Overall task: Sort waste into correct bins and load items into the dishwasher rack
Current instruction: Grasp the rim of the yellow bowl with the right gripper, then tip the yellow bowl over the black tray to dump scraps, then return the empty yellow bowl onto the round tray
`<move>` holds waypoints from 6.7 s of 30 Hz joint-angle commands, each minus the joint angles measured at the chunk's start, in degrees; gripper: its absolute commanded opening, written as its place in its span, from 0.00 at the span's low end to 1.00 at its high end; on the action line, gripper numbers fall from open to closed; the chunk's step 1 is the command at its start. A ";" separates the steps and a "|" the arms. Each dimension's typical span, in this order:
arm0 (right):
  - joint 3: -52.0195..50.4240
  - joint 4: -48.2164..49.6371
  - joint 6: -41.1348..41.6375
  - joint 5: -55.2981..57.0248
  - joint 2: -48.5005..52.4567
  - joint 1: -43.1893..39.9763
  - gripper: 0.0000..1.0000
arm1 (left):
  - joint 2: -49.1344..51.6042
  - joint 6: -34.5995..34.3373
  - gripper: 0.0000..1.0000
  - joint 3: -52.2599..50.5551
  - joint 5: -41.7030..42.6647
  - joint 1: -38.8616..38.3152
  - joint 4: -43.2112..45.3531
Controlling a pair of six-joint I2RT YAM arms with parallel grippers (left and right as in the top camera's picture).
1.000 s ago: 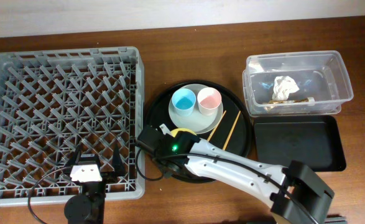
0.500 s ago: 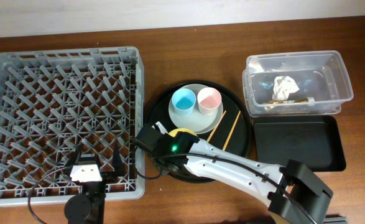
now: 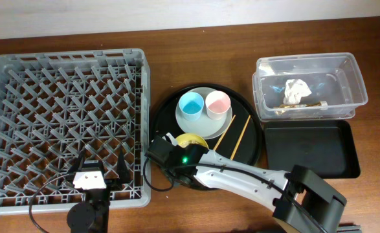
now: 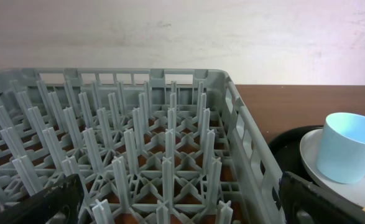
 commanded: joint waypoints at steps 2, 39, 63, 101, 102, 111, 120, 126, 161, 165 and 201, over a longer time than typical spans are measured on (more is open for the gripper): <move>-2.58 0.13 -0.04 2.40 0.11 -1.09 0.36 | -0.24 0.85 0.99 -0.24 0.61 -0.26 -0.07; 0.17 -1.79 2.43 -1.57 0.00 -3.13 0.19 | -0.24 0.85 0.99 -0.24 0.61 -0.26 -0.09; 5.95 -7.43 2.40 -4.28 -2.01 -3.13 0.04 | -0.24 0.85 0.99 -0.24 0.61 -0.26 -0.07; -14.45 -15.43 -32.76 -76.96 -21.66 -100.15 0.04 | -0.24 0.85 0.99 -0.24 0.61 -0.26 -0.07; -16.52 -12.66 -32.74 -79.60 -21.11 -100.91 0.04 | -0.24 0.85 0.99 -0.24 0.61 -0.26 -0.07; -24.94 -1.75 -32.48 -97.94 -14.45 -106.53 0.04 | -0.24 0.85 0.99 -0.24 0.61 -0.26 -0.07; -24.92 -2.19 -23.54 -97.96 -13.73 -116.96 0.04 | -0.24 0.85 0.99 -0.24 0.61 -0.26 -0.07; -24.92 -2.19 -17.59 -97.96 -13.73 -121.26 0.04 | -0.24 0.85 0.99 -0.24 0.61 -0.26 -0.09; -8.83 -4.61 3.13 -92.96 -26.91 -106.57 0.04 | -0.24 0.85 0.99 -0.24 0.61 -0.26 -0.07; 2.14 -9.68 3.96 -74.47 -32.74 -95.89 0.04 | -0.24 0.85 0.99 -0.24 0.61 -0.26 -0.07; 10.47 -12.50 6.19 -14.84 -2.05 -10.19 0.22 | -0.24 0.85 0.99 -0.24 0.61 -0.26 -0.07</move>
